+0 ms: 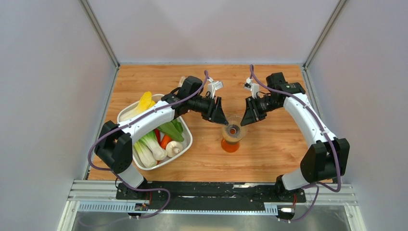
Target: Place the coffee filter in the dripper
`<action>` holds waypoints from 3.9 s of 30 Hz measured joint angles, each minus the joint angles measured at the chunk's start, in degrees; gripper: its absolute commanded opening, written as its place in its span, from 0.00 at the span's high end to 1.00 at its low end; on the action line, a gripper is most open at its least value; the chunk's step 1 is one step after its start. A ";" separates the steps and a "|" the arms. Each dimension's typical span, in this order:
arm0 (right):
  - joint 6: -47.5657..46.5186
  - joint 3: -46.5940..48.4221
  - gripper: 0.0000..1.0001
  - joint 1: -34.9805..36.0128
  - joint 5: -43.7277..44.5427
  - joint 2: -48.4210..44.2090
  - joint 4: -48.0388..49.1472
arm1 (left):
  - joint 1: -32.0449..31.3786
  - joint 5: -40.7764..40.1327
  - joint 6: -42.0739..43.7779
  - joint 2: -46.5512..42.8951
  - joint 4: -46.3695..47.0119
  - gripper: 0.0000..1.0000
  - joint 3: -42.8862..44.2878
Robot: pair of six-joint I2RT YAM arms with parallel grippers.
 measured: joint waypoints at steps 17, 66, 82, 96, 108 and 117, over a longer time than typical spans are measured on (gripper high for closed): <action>3.45 -1.42 1.00 4.15 5.66 -0.98 4.70 | -0.04 -2.32 0.33 -1.05 -0.15 0.49 -1.07; 5.86 2.89 1.00 7.13 11.34 -0.72 4.59 | 0.72 -4.42 -0.50 -4.66 0.37 0.65 -4.15; 7.28 6.12 1.00 6.86 11.30 2.69 2.27 | 0.76 -7.98 -0.17 -2.80 -5.75 0.98 0.94; 7.96 7.17 1.00 6.80 11.32 3.98 1.44 | 0.76 -8.70 0.50 -2.21 -6.56 1.00 1.73; 8.81 7.19 1.00 7.63 12.92 4.00 2.01 | 0.74 -8.94 4.42 -2.84 -5.22 1.00 0.74; 8.98 6.25 1.00 8.92 14.84 2.95 4.50 | 0.70 -10.23 7.19 -4.94 -2.23 1.00 -2.10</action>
